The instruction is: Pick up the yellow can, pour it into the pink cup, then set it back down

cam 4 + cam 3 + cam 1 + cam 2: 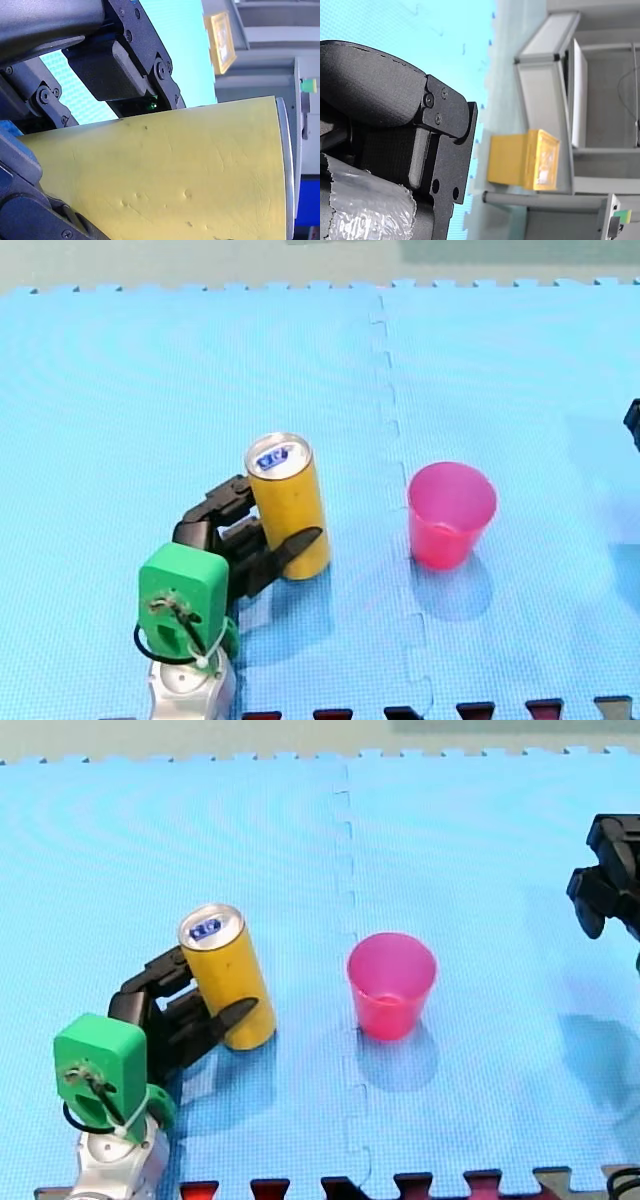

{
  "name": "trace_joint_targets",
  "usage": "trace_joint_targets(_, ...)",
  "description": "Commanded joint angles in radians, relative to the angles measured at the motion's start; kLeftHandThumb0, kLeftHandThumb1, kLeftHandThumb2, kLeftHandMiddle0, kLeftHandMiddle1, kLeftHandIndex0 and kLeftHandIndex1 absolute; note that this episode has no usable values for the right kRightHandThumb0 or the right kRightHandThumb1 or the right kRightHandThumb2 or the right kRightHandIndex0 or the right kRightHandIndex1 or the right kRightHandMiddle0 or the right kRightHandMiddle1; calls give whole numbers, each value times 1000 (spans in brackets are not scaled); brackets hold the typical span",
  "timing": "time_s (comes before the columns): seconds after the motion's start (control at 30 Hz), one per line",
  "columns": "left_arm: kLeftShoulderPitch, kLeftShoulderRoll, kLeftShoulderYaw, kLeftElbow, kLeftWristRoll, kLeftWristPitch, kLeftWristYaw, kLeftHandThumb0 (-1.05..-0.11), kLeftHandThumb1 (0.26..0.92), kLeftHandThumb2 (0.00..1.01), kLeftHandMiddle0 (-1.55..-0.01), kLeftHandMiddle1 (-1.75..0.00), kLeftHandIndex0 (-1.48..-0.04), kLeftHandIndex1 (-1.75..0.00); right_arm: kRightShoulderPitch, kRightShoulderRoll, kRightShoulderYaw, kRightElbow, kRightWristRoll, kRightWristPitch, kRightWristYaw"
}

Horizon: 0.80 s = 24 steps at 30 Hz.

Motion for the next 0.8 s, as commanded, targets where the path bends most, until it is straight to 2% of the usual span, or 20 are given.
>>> trace_joint_targets(0.0,0,1,-5,6,10,-21,11,-393,788,0,-1403,-16,-1191,0,1,-7,1,-3,0,-4,-2)
trace_joint_targets(0.23,0,9,-33,18,66,-49,93,-397,790,1,-1431,-32,-1191,0,2,-7,0,-4,2,-7,-3)
trace_joint_targets(0.53,3,30,-133,25,225,-43,330,-401,790,0,-1395,-19,-1196,-2,4,-8,-2,-5,4,-11,-2)
trace_joint_targets(0.77,5,29,-169,36,261,-43,399,-397,787,0,-1385,-12,-1199,-2,5,-12,-3,-6,5,-13,1)
